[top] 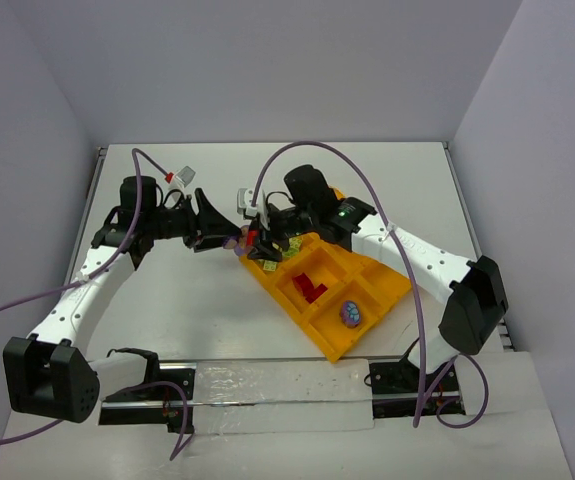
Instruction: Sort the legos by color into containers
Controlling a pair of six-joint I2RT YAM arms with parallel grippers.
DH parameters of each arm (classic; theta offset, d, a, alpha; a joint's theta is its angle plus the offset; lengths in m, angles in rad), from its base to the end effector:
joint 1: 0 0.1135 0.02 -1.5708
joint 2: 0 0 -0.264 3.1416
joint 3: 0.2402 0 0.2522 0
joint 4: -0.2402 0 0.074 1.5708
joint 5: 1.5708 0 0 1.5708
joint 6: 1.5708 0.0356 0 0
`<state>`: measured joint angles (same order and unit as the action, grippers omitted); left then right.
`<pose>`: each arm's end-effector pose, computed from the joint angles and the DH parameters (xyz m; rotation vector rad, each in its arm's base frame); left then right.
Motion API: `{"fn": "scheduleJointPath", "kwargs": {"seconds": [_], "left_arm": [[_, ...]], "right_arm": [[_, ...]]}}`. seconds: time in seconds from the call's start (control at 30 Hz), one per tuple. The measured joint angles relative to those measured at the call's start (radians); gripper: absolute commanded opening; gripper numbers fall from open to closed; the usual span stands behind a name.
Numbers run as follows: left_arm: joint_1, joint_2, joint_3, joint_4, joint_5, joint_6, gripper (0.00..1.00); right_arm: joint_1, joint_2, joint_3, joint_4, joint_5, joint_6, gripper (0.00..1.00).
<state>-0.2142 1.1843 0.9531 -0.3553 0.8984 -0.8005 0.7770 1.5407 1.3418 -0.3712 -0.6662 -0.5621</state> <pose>0.2411 -0.0809 0.3071 -0.0929 2.3075 -1.5246 0.2341 0.2610 0.3327 -1.5982 1.3856 0.8368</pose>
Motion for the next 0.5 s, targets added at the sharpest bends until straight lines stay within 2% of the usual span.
{"fn": "scheduleJointPath", "kwargs": {"seconds": [0.07, 0.13, 0.33, 0.5], "left_arm": [[0.000, 0.000, 0.000, 0.000, 0.000, 0.000, 0.00], [0.000, 0.000, 0.000, 0.000, 0.000, 0.000, 0.00], [0.002, 0.001, 0.000, -0.002, -0.004, -0.011, 0.00], [0.003, 0.002, 0.000, -0.002, -0.005, -0.007, 0.00]], "right_arm": [[0.001, 0.001, 0.000, 0.001, 0.001, 0.003, 0.62], [0.000, 0.001, 0.000, 0.006, 0.004, 0.005, 0.53], [0.000, 0.001, 0.000, 0.019, 0.021, 0.016, 0.02], [0.000, 0.001, -0.003, 0.023, 0.025, 0.022, 0.00]]}}
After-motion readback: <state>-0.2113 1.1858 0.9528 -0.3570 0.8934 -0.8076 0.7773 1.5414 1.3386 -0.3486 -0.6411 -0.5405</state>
